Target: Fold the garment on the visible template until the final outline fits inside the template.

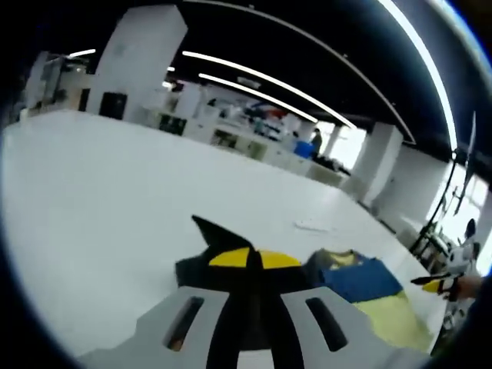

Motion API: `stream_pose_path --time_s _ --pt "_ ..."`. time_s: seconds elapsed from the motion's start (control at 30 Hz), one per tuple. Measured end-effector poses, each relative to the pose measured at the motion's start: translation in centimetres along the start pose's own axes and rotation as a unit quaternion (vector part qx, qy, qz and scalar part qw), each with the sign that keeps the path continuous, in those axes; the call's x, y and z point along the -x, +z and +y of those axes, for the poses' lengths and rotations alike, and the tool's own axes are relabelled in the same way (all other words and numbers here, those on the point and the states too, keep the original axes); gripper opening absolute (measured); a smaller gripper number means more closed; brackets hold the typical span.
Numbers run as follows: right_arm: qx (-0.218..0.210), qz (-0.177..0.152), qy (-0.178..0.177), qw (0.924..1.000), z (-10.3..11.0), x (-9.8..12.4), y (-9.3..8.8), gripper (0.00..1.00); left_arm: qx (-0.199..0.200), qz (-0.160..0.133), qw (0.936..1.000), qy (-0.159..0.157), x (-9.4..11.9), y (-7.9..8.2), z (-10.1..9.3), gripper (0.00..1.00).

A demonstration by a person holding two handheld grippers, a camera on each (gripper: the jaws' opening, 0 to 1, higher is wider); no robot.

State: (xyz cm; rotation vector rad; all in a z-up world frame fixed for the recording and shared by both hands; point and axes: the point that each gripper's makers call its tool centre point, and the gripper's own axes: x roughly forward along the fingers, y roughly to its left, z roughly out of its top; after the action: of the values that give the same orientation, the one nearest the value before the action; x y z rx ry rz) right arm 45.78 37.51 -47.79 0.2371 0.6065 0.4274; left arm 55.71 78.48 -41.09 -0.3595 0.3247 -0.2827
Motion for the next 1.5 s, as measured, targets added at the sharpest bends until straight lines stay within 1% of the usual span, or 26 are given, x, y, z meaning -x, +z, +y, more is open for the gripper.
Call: stream_pose_path --time_s 0.1,0.17,0.2,0.3,0.37,0.43,0.47,0.53,0.57,0.6,0.63,0.7,0.73,0.8,0.87,0.93,1.0,1.1,1.17,1.2,1.23,1.3,1.37,1.43,1.47,1.5 --pt "-0.003 -0.001 -0.003 1.0000 -0.3 0.2 -0.1 0.90 0.002 -0.005 0.9998 -0.020 -1.3 0.4 -2.2 0.00" --pt "-0.004 -0.002 -0.003 1.0000 -0.4 0.3 -0.1 0.89 0.008 -0.007 0.9992 -0.039 -2.2 0.5 -3.9 0.00" --pt "-0.005 -0.002 -0.004 1.0000 -0.4 0.3 -0.1 0.89 0.009 -0.008 0.9991 -0.042 -2.3 0.5 -4.2 0.00" --pt "-0.007 -0.001 -0.005 1.0000 -0.6 0.5 -0.4 0.89 0.012 -0.007 0.9978 -0.065 -3.7 0.5 -6.6 0.00" --pt "-0.009 -0.001 -0.006 0.9999 -0.7 0.6 -0.5 0.89 0.010 -0.007 0.9973 -0.072 -4.3 0.4 -7.7 0.00" --pt "-0.009 -0.001 -0.006 0.9999 -0.7 0.7 -0.5 0.89 0.024 -0.008 0.9959 -0.087 -5.0 0.3 -9.2 0.00" --pt "-0.009 -0.001 -0.007 0.9999 -0.8 0.7 -0.6 0.89 0.042 -0.009 0.9940 -0.101 -5.3 0.3 -10.3 0.00" --pt "-0.008 0.003 -0.009 0.9999 -1.0 0.8 -0.7 0.88 0.024 -0.009 0.9939 -0.107 -5.9 0.3 -11.8 0.00" --pt "-0.009 0.003 -0.008 0.9999 -1.0 0.8 -0.8 0.88 0.023 -0.009 0.9930 -0.116 -6.1 0.3 -12.5 0.00" --pt "-0.010 0.002 -0.008 0.9999 -1.0 0.8 -0.8 0.88 0.033 -0.013 0.9912 -0.128 -6.3 0.5 -13.7 0.00" --pt "-0.012 0.001 -0.008 0.9999 -1.1 0.8 -0.7 0.88 0.039 -0.014 0.9900 -0.135 -6.5 0.5 -14.4 0.00" --pt "-0.012 0.001 -0.010 0.9999 -1.3 0.8 -0.8 0.88 0.036 -0.015 0.9889 -0.144 -6.9 0.4 -15.8 0.00" --pt "-0.011 0.002 -0.011 0.9999 -1.4 0.7 -0.8 0.88 0.035 -0.015 0.9873 -0.154 -7.2 0.2 -16.9 0.00" --pt "-0.013 0.003 -0.011 0.9998 -1.4 0.8 -0.9 0.88 0.049 -0.013 0.9850 -0.165 -7.6 -0.2 -18.3 0.00" --pt "-0.014 0.003 -0.010 0.9998 -1.4 0.7 -1.1 0.88 0.050 -0.011 0.9840 -0.170 -8.1 -0.6 -19.3 0.00" --pt "-0.014 0.005 -0.012 0.9998 -1.6 0.8 -1.3 0.88 0.052 -0.006 0.9826 -0.178 -8.6 -1.2 -20.5 0.00" --pt "-0.016 0.007 -0.013 0.9998 -1.7 0.9 -1.6 0.88 0.042 -0.001 0.9820 -0.184 -9.2 -1.8 -21.6 0.00" --pt "-0.019 0.006 -0.017 0.9996 -2.2 1.3 -1.6 0.88 0.050 0.004 0.9796 -0.195 -10.1 -2.9 -23.6 0.00" --pt "-0.022 0.005 -0.021 0.9995 -2.6 1.6 -1.5 0.88 0.040 0.007 0.9784 -0.203 -10.5 -3.6 -24.7 0.00" --pt "-0.022 0.005 -0.023 0.9995 -2.7 1.7 -1.5 0.88 0.043 0.014 0.9773 -0.207 -10.7 -4.2 -25.2 0.00" --pt "-0.022 0.004 -0.025 0.9994 -3.0 1.9 -1.4 0.88 0.039 0.022 0.9747 -0.219 -10.8 -5.0 -26.1 0.00" --pt "-0.023 0.003 -0.030 0.9993 -3.5 2.3 -1.4 0.88 0.022 0.036 0.9733 -0.226 -11.1 -6.4 -27.2 0.00" --pt "-0.023 0.004 -0.034 0.9992 -3.8 2.5 -1.5 0.88 0.028 0.046 0.9716 -0.231 -11.3 -7.5 -27.8 0.00" --pt "-0.025 0.006 -0.039 0.9989 -4.2 2.8 -1.8 0.88 0.026 0.059 0.9687 -0.240 -11.4 -8.9 -28.7 0.00" --pt "-0.027 0.006 -0.041 0.9988 -4.4 2.9 -1.9 0.88 0.033 0.066 0.9671 -0.243 -11.4 -9.6 -29.2 0.00" --pt "-0.029 0.007 -0.043 0.9986 -4.5 3.0 -2.0 0.87 0.032 0.067 0.9663 -0.247 -11.5 -10.0 -29.6 0.00"
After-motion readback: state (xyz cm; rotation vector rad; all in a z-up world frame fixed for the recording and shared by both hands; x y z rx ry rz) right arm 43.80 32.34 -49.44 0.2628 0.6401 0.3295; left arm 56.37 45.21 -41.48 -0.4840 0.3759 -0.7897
